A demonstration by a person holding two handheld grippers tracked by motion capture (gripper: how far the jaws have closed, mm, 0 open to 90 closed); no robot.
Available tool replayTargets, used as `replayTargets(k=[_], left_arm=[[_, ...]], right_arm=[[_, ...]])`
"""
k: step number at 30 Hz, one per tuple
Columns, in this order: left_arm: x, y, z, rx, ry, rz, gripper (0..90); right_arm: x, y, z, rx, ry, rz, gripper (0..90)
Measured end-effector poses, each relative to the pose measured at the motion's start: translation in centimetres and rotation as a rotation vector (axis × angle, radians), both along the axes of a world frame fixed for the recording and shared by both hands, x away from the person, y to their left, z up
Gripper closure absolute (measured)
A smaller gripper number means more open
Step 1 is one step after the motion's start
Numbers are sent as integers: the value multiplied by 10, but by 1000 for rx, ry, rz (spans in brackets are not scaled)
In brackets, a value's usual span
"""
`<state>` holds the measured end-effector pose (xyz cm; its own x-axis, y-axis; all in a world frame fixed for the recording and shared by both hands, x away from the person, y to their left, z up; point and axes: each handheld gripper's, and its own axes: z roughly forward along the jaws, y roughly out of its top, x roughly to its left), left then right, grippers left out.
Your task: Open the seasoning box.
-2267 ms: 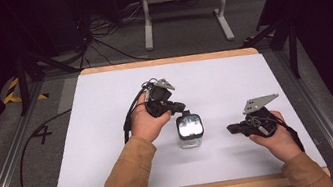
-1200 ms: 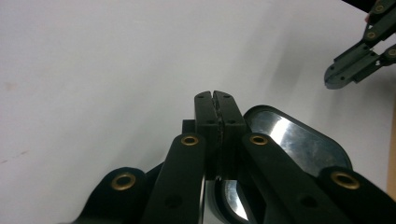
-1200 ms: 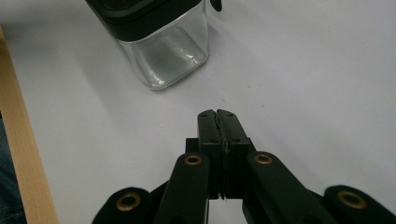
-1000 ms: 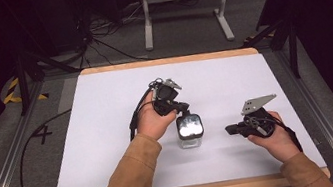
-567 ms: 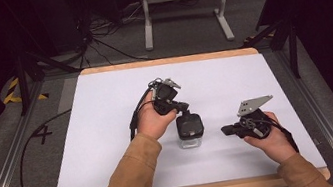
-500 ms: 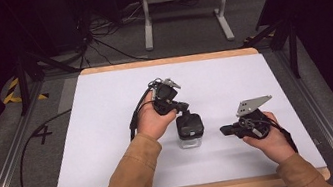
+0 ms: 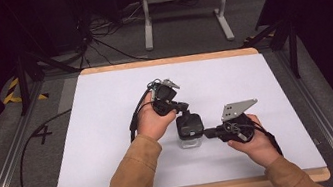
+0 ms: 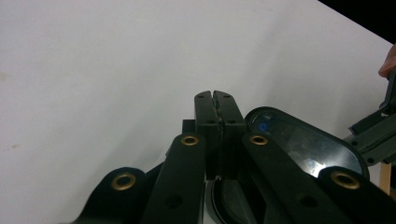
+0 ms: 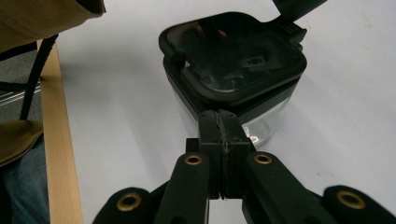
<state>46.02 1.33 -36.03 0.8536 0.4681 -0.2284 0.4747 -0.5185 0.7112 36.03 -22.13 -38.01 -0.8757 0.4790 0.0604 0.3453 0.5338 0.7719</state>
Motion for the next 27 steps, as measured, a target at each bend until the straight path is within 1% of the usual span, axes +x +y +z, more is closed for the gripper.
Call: replayTargets(k=[1, 4, 6, 8, 10, 11, 12, 15, 18, 21, 22, 23, 24, 26, 27], left_arm=[[0, 0, 0, -1, 3, 6, 900], [-5, 5, 7, -31, -3, 12, 900], [-9, 9, 14, -48, -20, 13, 900], [-20, 15, 26, -43, -49, 13, 900], [-28, 19, 33, -33, -63, 2, 900], [-35, 21, 37, -29, -71, -5, 900], [-35, 21, 37, -29, -71, -5, 900], [-50, 25, 44, -5, -76, -32, 900], [-66, 27, 50, 3, -80, -66, 900], [-80, 27, 53, 10, -84, -93, 900], [-85, 27, 53, 6, -82, -103, 900], [-88, 28, 53, 10, -73, -118, 900], [-91, 27, 52, 1, -66, -122, 900], [-96, 25, 49, 22, -54, -133, 900], [-98, 24, 46, 34, -55, -124, 900]], right_arm=[[0, 1, 0, 1, -2, -1, 899], [1, 1, 1, 6, -4, -1, 899], [2, 2, 1, 7, -7, 0, 899], [3, 2, 2, 9, -12, 3, 899], [4, 3, 4, 11, -17, 6, 899], [4, 3, 5, 13, -21, 7, 899], [5, 3, 6, 17, -24, 7, 899], [5, 3, 8, 27, -29, 0, 899], [7, 3, 11, 53, -42, -4, 899], [7, 5, 13, 63, -51, -9, 899], [7, 5, 13, 64, -52, -10, 899], [8, 6, 13, 67, -53, -14, 899], [8, 6, 13, 69, -53, -16, 899], [9, 6, 14, 79, -58, -20, 899], [9, 6, 14, 83, -59, -23, 899]])
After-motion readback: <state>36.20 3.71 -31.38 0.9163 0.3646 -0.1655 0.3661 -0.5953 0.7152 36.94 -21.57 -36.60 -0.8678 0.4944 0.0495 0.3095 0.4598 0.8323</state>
